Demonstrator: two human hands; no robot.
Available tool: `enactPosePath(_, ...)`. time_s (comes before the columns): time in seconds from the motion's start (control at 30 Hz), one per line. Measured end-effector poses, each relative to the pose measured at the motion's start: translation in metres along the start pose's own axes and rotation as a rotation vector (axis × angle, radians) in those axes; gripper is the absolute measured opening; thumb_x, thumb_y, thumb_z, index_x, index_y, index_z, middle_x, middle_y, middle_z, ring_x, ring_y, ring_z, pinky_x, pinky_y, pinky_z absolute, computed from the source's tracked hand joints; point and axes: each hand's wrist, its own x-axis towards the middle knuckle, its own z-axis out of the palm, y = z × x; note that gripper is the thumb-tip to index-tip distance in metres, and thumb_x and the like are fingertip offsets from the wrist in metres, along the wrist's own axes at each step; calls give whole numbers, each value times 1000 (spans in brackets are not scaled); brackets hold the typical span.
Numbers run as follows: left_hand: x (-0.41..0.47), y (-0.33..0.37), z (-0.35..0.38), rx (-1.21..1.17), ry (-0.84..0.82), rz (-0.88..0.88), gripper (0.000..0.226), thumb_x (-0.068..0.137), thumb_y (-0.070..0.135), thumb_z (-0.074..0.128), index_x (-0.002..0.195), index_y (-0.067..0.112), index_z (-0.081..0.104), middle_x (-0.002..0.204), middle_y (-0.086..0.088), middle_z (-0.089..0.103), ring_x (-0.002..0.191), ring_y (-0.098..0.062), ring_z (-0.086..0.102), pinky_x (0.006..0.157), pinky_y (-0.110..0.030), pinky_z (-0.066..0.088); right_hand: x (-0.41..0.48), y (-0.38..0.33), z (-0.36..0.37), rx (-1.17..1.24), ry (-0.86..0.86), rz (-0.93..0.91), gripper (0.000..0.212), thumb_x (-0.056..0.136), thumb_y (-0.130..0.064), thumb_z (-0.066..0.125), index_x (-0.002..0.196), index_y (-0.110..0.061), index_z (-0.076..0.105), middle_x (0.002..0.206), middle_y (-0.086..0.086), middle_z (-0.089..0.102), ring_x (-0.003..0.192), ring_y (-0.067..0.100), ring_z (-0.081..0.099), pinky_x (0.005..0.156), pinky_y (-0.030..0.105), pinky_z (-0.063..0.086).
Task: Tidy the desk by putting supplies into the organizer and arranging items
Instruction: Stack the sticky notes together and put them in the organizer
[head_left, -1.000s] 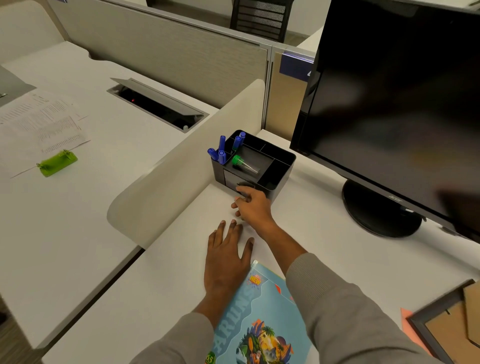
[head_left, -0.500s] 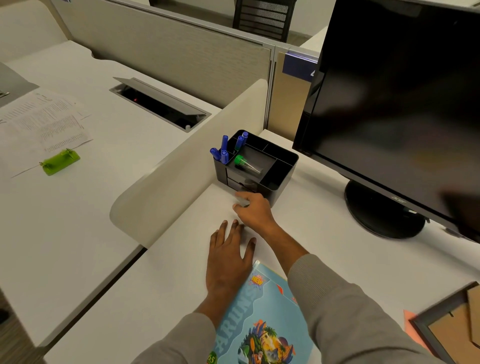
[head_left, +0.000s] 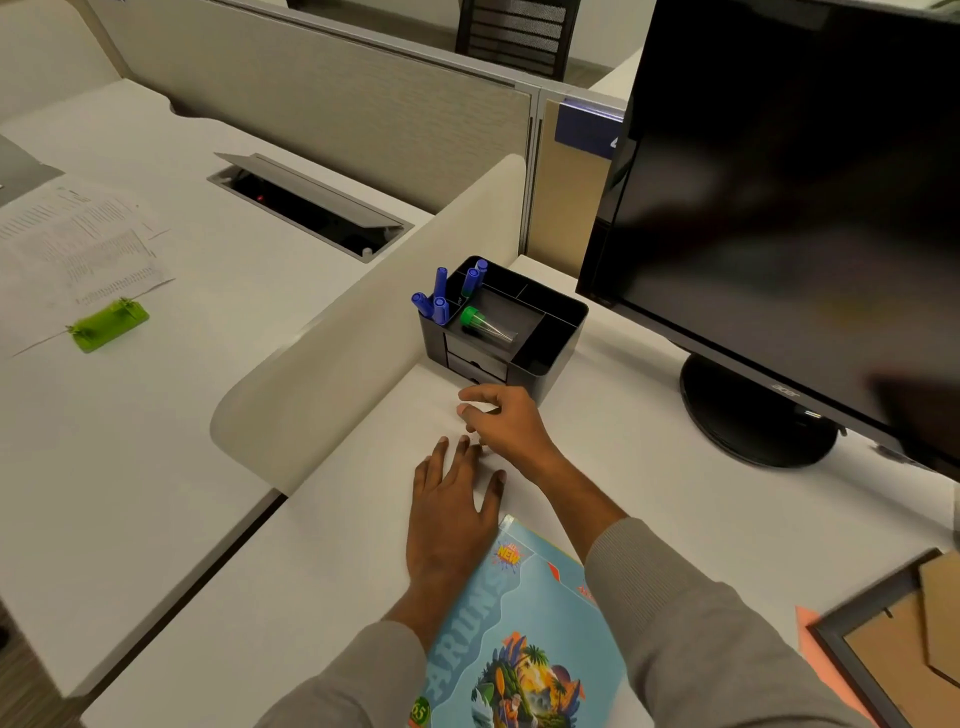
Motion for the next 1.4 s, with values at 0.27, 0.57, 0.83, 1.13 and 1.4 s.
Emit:
enactPosePath(0.27, 0, -1, 0, 36, 4, 22, 56, 102, 56, 35, 149, 27, 43, 159, 7, 37, 151, -13, 18, 125, -39, 17, -45, 1, -44, 166, 78, 65, 44, 98, -47, 52, 94, -12, 79, 98, -3, 77, 80, 19, 72, 68, 28, 56)
enactPosePath(0.57, 2, -10, 5, 1, -11, 90, 53, 105, 48, 30, 147, 20, 46, 157, 0, 41, 150, -21, 24, 123, -41, 20, -137, 31, -119, 122, 341, 51, 34, 96, -33, 60, 78, -11, 80, 82, 0, 78, 69, 22, 69, 74, 40, 58)
enactPosePath(0.83, 1, 1, -4, -170, -71, 0, 54, 107, 45, 28, 144, 13, 52, 157, -9, 41, 150, -28, 25, 122, -44, 16, -227, 62, -177, 161, 461, 84, 26, 93, -24, 66, 78, -6, 78, 75, 7, 76, 70, 26, 69, 75, 44, 59)
enactPosePath(1.13, -61, 92, -21, -467, 29, -33, 54, 107, 45, 32, 107, 14, 76, 113, -9, 73, 110, -26, 63, 89, -25, 39, -314, 81, -200, 195, 549, 97, 25, 92, -21, 69, 77, -2, 76, 71, 9, 74, 68, 23, 69, 70, 35, 58)
enactPosePath(1.4, -152, 150, 2, -530, -113, 218, 49, 99, 55, 43, 101, 21, 77, 102, 2, 76, 97, -13, 67, 86, -39, 54, -375, 96, -198, 289, 609, 161, 35, 96, -19, 62, 64, -7, 73, 71, 12, 72, 78, 34, 69, 74, 40, 56)
